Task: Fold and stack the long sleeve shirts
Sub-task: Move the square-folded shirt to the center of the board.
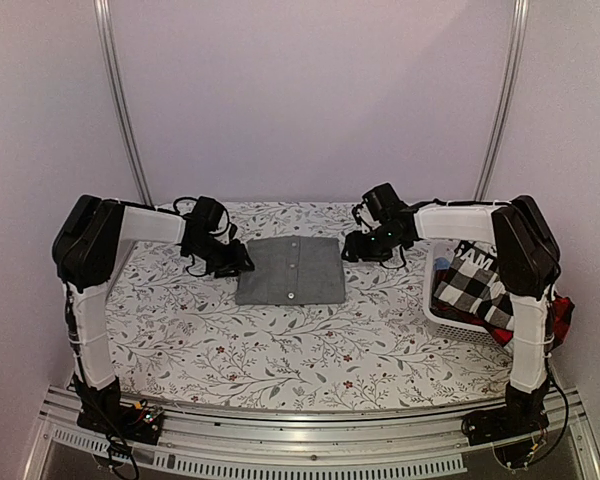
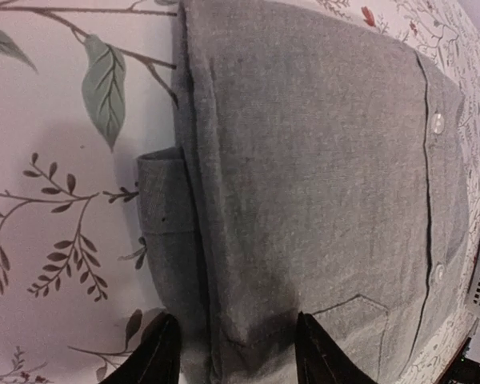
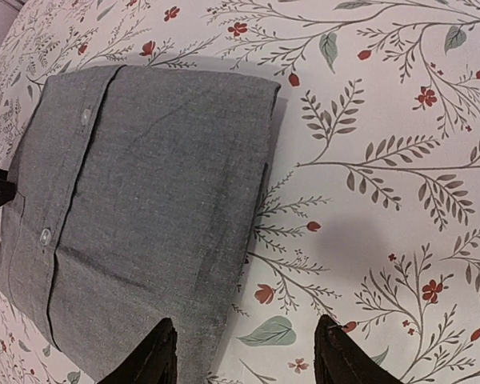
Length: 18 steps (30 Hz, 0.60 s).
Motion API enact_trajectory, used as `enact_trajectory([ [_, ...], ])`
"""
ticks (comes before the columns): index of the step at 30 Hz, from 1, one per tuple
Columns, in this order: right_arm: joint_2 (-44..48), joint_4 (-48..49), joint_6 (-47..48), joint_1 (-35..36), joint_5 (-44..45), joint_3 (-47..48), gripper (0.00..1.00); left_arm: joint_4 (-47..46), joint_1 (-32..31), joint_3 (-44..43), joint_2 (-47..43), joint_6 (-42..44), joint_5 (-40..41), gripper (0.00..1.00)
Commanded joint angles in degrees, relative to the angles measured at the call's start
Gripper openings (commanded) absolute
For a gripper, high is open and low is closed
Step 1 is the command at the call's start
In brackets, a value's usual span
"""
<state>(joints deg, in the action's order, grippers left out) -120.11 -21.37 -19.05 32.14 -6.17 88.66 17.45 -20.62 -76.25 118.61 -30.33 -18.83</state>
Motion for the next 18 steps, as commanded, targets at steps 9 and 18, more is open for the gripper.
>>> enact_trajectory([
  [9, 2.1, 2.5, -1.0, 2.1, -0.8, -2.3, 0.57, 2.4, -2.5, -2.8, 3.0, -1.5, 2.1, 0.17],
  [18, -1.7, 4.0, -2.0, 3.4, -1.6, -1.9, 0.46, 2.4, -1.2, -1.0, 0.1, -0.2, 0.4, 0.0],
])
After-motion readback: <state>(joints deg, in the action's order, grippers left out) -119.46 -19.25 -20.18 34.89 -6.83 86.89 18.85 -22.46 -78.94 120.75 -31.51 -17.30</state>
